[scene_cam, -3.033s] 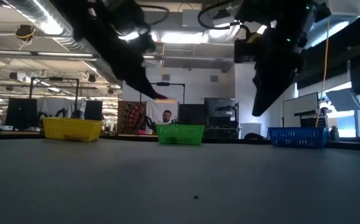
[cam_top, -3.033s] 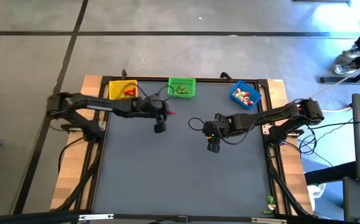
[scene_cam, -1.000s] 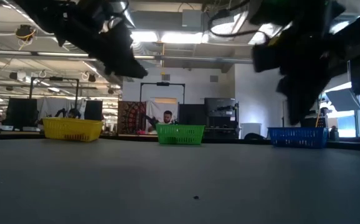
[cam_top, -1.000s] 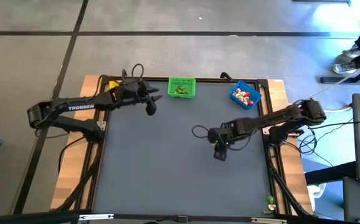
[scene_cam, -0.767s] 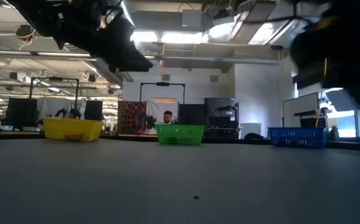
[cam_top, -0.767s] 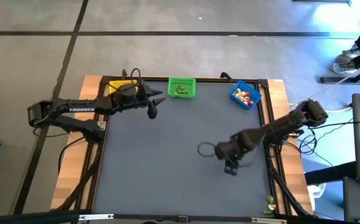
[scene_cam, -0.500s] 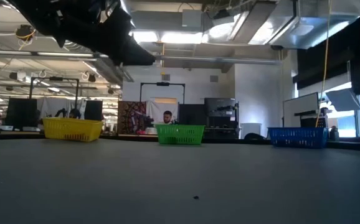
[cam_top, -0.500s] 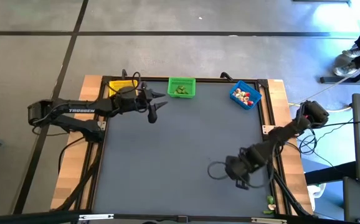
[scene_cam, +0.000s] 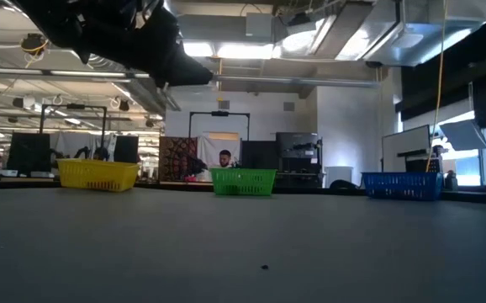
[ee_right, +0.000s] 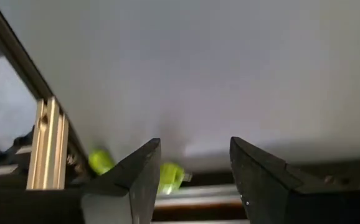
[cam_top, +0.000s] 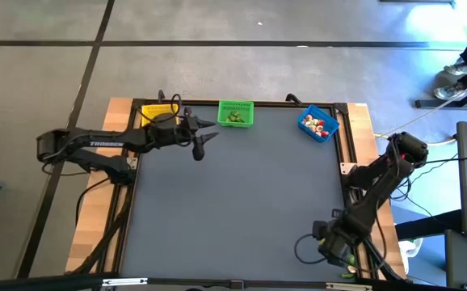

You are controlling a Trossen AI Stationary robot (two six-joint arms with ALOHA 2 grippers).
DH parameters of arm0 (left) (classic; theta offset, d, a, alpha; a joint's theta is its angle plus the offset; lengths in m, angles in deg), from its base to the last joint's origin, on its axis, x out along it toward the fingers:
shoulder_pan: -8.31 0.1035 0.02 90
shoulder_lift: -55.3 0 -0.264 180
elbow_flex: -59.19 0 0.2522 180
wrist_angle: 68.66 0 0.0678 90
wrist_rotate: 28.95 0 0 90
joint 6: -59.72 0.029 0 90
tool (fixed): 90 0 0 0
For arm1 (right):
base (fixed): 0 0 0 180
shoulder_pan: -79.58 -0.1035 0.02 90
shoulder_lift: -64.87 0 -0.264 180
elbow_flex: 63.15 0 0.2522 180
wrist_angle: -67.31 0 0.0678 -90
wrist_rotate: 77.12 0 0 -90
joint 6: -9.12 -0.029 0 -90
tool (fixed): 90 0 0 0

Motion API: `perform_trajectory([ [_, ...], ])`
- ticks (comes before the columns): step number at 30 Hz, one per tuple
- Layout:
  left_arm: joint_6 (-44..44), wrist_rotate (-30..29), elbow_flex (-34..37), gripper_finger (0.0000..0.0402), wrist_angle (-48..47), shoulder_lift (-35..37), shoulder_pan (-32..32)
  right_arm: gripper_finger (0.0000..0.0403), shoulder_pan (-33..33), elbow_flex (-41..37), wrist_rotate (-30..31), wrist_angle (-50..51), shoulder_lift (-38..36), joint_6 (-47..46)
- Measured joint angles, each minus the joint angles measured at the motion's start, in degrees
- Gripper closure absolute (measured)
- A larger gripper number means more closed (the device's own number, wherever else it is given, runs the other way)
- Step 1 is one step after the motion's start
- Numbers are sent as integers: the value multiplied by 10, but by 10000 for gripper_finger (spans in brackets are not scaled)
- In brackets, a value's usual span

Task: Sort produce into baskets
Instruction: Put the small green chili pepper into the green basket

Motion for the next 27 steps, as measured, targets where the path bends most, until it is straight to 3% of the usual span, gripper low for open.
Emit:
perform_trajectory([
  [6,-14,1,0,233,19,-20,-1,210,-32,0,-25,-11,0,-72],
  [11,-34,1,0,233,33,-39,-1,210,-63,0,-33,-43,12,-73],
  [18,-47,1,0,233,36,-60,-3,210,-99,0,-88,-71,58,-70],
  [27,-46,1,0,233,52,-67,-4,210,-103,0,-105,-72,108,-49],
])
